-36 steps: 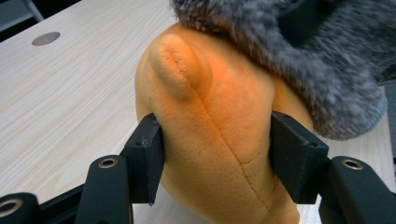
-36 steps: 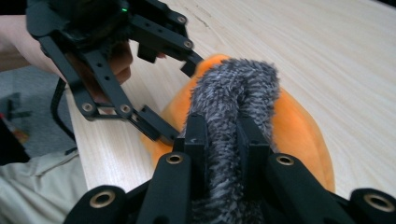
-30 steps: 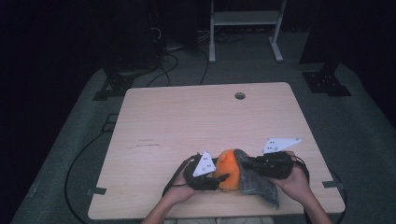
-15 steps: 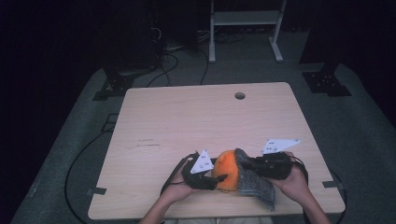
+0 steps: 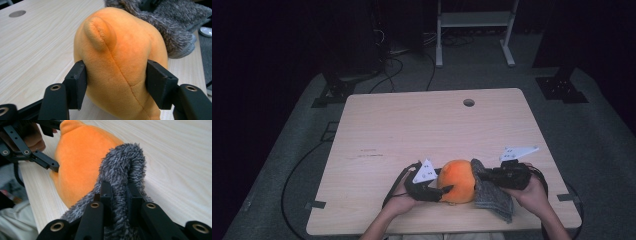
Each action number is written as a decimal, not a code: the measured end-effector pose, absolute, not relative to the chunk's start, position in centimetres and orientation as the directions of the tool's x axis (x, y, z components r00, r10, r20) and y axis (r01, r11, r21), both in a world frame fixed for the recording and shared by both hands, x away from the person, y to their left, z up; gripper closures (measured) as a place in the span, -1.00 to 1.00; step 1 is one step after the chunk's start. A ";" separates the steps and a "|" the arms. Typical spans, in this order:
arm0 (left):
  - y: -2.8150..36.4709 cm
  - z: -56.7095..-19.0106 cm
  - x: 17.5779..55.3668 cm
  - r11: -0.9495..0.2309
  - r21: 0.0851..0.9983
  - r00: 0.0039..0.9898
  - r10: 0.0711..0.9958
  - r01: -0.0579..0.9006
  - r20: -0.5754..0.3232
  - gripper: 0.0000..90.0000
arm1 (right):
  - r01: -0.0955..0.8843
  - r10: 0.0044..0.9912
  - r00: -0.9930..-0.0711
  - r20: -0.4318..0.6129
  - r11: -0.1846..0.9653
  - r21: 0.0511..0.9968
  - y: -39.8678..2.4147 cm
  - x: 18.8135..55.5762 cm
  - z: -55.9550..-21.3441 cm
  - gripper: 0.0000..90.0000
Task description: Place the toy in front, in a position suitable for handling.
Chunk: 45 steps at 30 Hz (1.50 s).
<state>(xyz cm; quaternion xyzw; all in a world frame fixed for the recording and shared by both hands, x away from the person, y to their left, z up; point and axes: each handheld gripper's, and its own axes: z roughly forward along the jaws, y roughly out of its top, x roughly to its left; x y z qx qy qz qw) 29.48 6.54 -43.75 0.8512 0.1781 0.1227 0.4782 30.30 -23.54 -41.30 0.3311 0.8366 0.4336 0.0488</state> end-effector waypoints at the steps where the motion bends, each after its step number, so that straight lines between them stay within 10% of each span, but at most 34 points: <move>1: 6.6 -43.8 29.6 -0.473 0.859 0.904 0.426 0.196 0.029 -0.16 | 0.526 0.600 -0.770 0.216 0.407 0.747 -23.8 30.5 -41.5 0.74; 30: 9.1 -44.8 31.8 -0.359 0.853 0.828 0.544 0.379 -0.139 -0.21 | 0.521 0.625 -0.759 0.186 0.410 0.748 -23.6 30.1 -42.5 0.73; 45: 8.8 -44.2 31.3 -0.319 0.873 0.867 0.456 0.369 -0.200 -0.06 | 0.450 0.648 -0.751 0.125 0.364 0.816 -22.7 28.9 -40.9 0.72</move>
